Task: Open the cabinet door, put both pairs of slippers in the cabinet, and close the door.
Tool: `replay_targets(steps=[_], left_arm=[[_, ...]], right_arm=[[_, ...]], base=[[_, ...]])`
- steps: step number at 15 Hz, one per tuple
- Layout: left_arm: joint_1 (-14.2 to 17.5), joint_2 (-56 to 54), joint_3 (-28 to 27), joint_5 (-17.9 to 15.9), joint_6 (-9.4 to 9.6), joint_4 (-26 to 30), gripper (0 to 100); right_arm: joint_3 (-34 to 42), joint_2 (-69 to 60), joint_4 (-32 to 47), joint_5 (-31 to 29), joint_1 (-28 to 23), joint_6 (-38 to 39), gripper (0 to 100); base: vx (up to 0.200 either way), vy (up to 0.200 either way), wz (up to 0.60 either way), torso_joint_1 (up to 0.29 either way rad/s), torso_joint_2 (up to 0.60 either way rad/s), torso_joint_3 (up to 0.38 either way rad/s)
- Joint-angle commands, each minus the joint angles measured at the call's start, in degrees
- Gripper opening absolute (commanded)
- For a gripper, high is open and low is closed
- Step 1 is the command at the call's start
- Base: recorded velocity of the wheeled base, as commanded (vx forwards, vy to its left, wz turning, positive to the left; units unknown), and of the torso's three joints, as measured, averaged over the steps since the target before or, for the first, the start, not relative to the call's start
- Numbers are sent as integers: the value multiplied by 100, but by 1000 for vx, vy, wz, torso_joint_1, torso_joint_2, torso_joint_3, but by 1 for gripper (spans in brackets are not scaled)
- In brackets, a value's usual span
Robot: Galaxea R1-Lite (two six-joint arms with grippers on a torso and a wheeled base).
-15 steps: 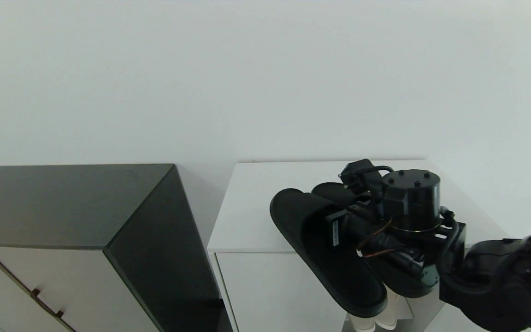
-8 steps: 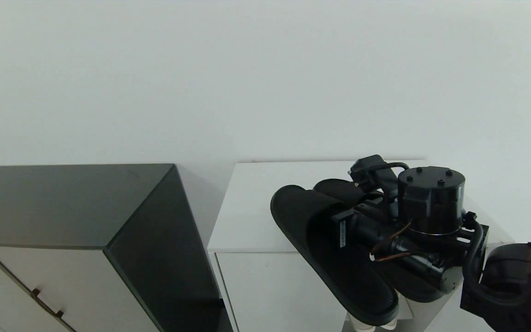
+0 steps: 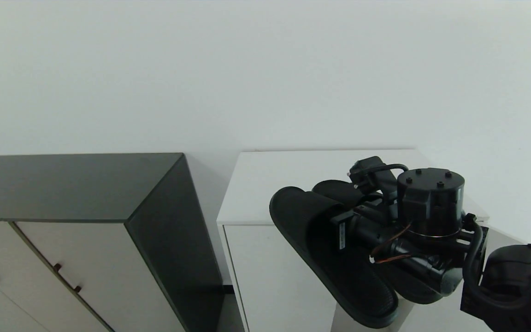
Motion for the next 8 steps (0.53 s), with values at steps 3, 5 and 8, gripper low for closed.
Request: replay_targets(steps=[3, 5, 8], left_arm=[[1, -1, 0, 1, -1, 2, 0], [1, -1, 0, 1, -1, 2, 0], [1, 8, 0, 1, -1, 2, 0]], right_arm=[[36, 22, -9, -1, -3, -1, 0], [89, 13, -9, 17, -3, -1, 0], [176, 40, -167, 43, -3, -10, 0]], base=[[-200, 0, 0, 2, 2, 4], [-100, 0, 0, 1, 4, 4], [0, 0, 0, 0, 0, 0]])
